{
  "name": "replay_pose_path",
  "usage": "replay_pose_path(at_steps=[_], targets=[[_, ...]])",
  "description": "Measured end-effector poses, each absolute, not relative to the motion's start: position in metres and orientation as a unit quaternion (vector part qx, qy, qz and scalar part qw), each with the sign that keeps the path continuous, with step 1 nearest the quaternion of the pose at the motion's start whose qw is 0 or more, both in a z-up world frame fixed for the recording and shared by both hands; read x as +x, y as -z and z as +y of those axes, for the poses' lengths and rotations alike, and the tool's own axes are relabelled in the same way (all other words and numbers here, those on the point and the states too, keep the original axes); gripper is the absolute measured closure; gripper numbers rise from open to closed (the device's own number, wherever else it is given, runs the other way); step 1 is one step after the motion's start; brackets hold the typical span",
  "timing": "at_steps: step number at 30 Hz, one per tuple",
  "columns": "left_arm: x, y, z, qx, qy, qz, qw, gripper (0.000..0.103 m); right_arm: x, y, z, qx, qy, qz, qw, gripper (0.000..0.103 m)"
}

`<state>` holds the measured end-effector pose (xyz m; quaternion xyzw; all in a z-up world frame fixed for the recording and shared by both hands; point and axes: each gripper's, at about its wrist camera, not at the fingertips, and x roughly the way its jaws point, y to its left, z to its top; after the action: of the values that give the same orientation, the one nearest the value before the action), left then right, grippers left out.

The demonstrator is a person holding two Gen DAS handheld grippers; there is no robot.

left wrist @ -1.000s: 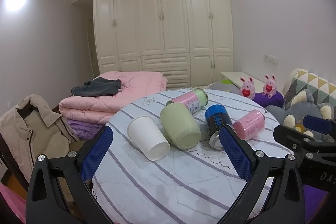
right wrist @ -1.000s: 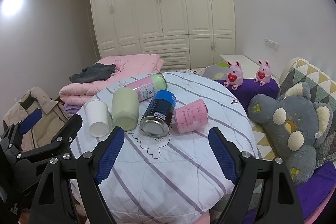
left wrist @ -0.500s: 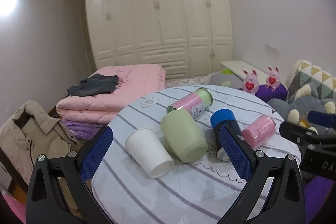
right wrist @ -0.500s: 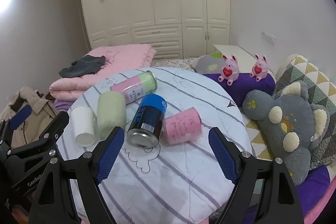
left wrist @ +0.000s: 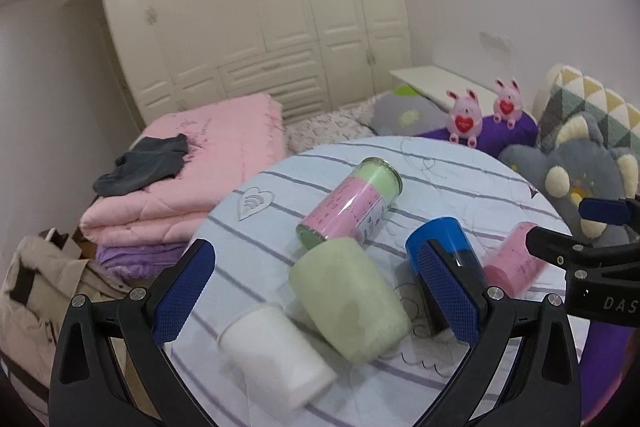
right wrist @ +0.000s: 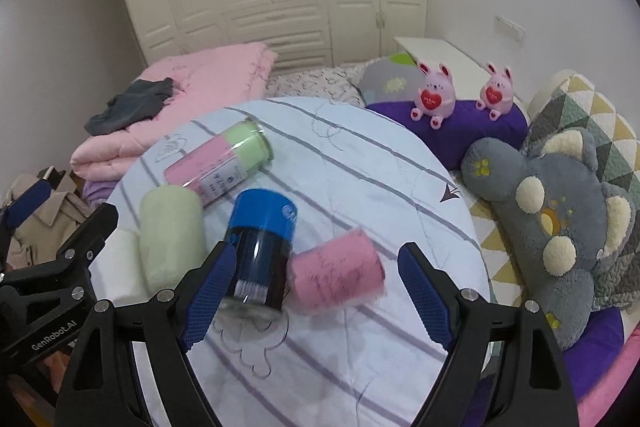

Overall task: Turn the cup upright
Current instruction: 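Move the left tool toward the pink-and-green jar lying on its side, then close the left tool on the jar and lift it off the table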

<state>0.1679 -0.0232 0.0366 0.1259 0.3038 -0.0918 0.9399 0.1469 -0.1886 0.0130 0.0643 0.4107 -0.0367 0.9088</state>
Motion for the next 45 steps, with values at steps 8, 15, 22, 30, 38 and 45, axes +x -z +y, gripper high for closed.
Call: replay_pose_path(at_steps=[8,15,22,30,38,45], targets=[[0.237,-0.032,-0.038,0.152,0.143,0.363,0.908,0.001,0.197,-0.004,-0.204,0.074,0.063,0.452,0.887,0.018],[0.289,-0.006,-0.066,0.238,0.159,0.413,0.864,0.001,0.23,0.01,-0.22,0.124,0.077,0.473,0.869,0.018],[0.315,0.024,-0.092,0.287,0.186,0.453,0.824,0.001,0.25,0.026,-0.227,0.149,0.092,0.491,0.853,0.018],[0.339,0.053,-0.106,0.321,0.189,0.504,0.779,0.001,0.261,0.036,-0.225,0.152,0.086,0.502,0.847,0.018],[0.355,0.063,-0.108,0.303,0.185,0.555,0.753,0.028,0.264,0.039,-0.229,0.165,0.087,0.507,0.842,0.018],[0.351,0.06,-0.111,0.299,0.181,0.558,0.752,0.028,0.261,0.04,-0.24,0.181,0.093,0.51,0.836,0.018]])
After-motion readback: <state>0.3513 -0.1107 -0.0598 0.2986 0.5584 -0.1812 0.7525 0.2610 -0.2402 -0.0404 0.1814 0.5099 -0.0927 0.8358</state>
